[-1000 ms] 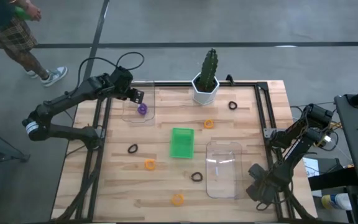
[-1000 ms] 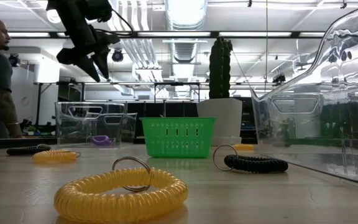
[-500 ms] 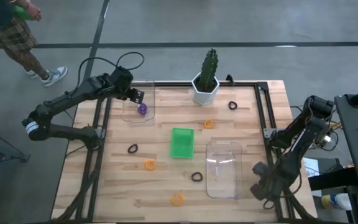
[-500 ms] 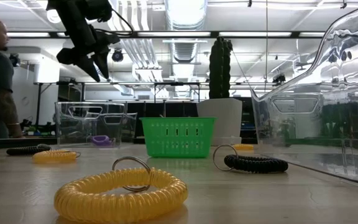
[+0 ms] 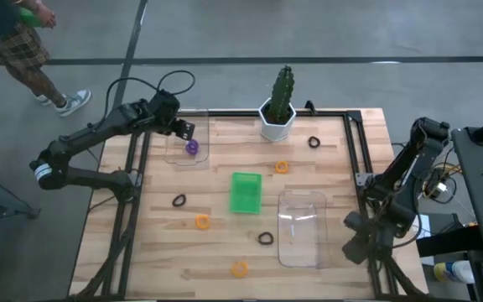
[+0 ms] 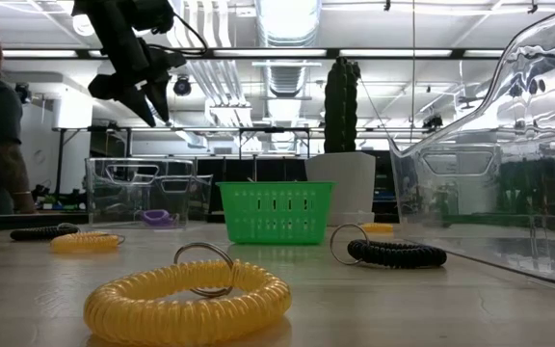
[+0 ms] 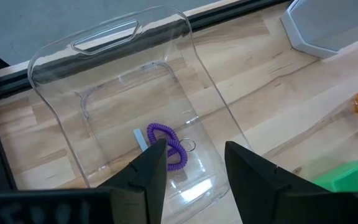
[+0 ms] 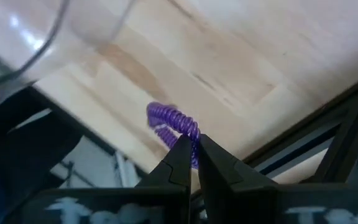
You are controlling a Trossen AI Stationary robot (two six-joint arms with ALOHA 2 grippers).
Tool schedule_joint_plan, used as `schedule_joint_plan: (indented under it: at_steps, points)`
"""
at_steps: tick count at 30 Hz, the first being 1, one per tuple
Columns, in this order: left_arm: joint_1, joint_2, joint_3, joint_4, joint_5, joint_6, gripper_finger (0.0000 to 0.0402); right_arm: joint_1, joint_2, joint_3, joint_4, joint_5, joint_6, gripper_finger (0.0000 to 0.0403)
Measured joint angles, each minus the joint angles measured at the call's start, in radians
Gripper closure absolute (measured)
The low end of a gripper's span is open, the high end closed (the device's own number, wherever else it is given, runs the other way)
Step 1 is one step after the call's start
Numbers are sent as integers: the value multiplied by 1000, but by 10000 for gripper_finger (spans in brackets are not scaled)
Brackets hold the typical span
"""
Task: Sort spring keychains
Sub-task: Put the purple spring keychain into the top transparent bin
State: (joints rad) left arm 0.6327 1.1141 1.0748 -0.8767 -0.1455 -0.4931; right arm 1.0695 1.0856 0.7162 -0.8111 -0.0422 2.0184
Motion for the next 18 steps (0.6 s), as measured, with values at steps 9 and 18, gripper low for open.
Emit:
schedule_joint_plan:
  at_steps: [9,18]
  points:
    - [0,0,0,0,0,4,248,0,-140,76,52,143,-174,390]
    - [-1,0,0,1,0,4,248,0,-207,214,117,687,-632,390]
